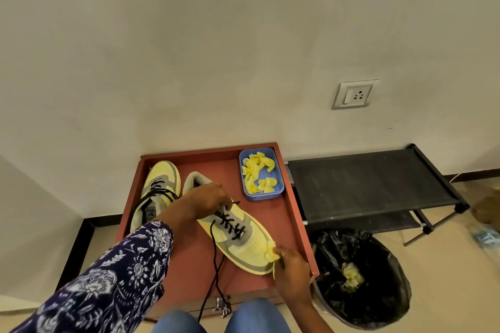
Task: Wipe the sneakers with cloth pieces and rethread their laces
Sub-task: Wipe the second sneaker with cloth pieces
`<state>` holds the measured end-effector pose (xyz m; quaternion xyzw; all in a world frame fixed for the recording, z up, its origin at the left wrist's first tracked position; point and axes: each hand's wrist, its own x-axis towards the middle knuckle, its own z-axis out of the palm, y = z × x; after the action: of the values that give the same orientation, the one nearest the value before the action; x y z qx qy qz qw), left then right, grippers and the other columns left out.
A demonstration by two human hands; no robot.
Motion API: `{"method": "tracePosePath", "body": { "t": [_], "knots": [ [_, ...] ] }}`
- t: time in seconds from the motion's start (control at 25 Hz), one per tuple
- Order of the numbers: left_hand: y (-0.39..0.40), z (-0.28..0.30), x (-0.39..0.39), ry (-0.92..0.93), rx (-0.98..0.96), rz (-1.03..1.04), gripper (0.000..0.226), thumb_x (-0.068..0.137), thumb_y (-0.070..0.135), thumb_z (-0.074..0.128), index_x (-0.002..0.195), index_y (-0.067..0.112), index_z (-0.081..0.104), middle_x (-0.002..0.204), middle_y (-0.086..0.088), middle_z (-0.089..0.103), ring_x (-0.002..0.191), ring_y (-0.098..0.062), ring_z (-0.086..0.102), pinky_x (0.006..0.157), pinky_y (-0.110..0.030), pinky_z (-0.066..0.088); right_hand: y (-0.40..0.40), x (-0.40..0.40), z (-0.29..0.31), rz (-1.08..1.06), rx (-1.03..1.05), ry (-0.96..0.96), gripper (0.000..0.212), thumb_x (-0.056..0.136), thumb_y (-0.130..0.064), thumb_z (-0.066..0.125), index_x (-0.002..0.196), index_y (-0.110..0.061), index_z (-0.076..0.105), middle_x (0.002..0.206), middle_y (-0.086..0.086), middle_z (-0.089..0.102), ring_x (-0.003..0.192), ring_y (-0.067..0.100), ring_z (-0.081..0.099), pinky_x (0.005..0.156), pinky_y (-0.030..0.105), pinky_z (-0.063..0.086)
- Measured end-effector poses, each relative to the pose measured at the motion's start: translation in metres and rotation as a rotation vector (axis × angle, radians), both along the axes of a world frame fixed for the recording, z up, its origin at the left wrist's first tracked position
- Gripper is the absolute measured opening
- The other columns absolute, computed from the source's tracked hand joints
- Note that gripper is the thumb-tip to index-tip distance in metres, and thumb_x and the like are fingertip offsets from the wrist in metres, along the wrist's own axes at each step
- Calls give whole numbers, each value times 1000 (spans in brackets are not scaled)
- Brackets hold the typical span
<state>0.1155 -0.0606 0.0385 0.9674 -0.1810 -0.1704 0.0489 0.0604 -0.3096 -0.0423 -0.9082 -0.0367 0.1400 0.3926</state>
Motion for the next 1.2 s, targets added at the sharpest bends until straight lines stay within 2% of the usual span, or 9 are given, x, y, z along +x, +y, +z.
{"method": "tracePosePath", "body": {
  "t": [0.16,0.28,0.52,0.64,0.72,0.8,0.84,0.96,1.2],
  "knots": [
    [11,-15,6,-7,43,43,29,85,0,47,104,9,67,105,-8,68,102,-24,54,90,-37,40,1,9,-1,-71,28,-27,33,87,0,50,115,-12,64,117,9,64,109,25,58,98,31,43],
    [13,-22,4,-63,30,150,32,87,0,44,109,9,66,111,-8,66,109,-22,52,92,-35,41,9,10,-3,-13,39,42,32,88,-2,51,115,-13,64,118,8,64,109,23,59,97,28,44],
    [6,-38,-25,-255,-221,543,40,87,-2,42,123,6,56,125,-13,58,120,-31,48,96,-39,41,35,-8,-8,-44,57,46,31,88,-1,51,114,-12,65,119,9,61,104,24,60,92,25,47],
    [-21,-50,-43,-465,-362,848,44,90,12,47,132,2,46,144,-20,38,134,-37,33,109,-42,28,46,-12,-4,-24,95,17,30,86,1,54,111,-10,66,117,7,63,106,21,60,85,12,39],
    [-40,-57,-55,-366,-439,1053,68,86,25,61,142,3,28,152,-23,13,141,-37,13,115,-41,13,56,-16,-5,16,125,14,30,85,4,55,109,-9,68,115,7,64,102,17,61,83,8,37],
    [-49,-66,-65,-198,-530,1218,93,78,28,71,146,4,11,153,-24,-2,142,-38,7,114,-41,12,63,-21,-4,47,150,19,32,83,6,55,108,-8,68,113,6,66,99,14,61,82,6,38],
    [-49,-70,-69,-147,-581,1247,100,75,26,74,146,3,8,152,-25,0,141,-39,12,113,-41,17,65,-22,-4,22,162,24,32,83,6,54,109,-8,67,112,6,66,100,15,61,83,9,40],
    [-39,-78,-74,-131,-682,1202,101,70,19,79,144,-1,13,146,-23,25,135,-34,27,104,-32,27,60,-16,-4,-81,140,-17,33,86,1,52,115,-9,63,115,9,63,106,24,59,91,24,42],
    [-29,-80,-66,-77,-639,1178,87,65,21,82,132,-4,32,133,-21,43,123,-33,38,91,-32,35,70,-10,-10,133,-21,-96,36,88,1,49,121,-6,59,129,9,53,118,22,53,98,12,32]
  ]
}}
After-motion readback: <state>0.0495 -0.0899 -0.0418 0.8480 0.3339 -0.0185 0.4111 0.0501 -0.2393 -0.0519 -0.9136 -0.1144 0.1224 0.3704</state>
